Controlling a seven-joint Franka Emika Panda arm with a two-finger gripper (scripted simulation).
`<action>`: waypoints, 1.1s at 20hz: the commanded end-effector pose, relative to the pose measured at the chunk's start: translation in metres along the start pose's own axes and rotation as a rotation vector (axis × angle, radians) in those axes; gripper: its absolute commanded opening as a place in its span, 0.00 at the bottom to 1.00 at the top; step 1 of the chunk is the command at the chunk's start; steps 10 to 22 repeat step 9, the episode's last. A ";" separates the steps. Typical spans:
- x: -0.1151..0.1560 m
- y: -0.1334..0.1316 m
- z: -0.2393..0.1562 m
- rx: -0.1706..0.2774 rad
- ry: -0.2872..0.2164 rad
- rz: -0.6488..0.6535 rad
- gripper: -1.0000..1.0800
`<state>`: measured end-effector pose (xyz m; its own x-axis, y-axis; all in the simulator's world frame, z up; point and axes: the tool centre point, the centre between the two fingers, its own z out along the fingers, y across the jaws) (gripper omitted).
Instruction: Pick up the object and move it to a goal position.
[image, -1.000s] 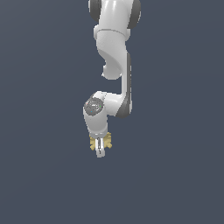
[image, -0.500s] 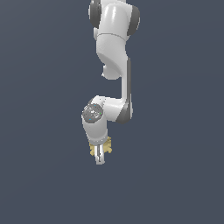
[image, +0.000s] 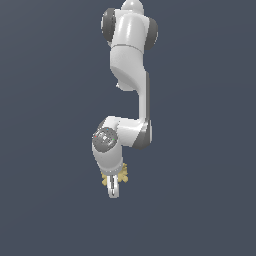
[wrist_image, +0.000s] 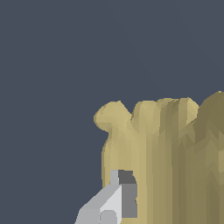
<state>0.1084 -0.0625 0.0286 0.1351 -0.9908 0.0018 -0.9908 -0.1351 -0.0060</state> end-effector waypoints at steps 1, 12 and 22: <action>-0.001 -0.004 0.005 -0.006 -0.002 -0.002 0.00; -0.001 -0.010 0.006 -0.006 -0.002 -0.002 0.00; -0.001 -0.010 0.006 -0.006 -0.002 -0.002 0.00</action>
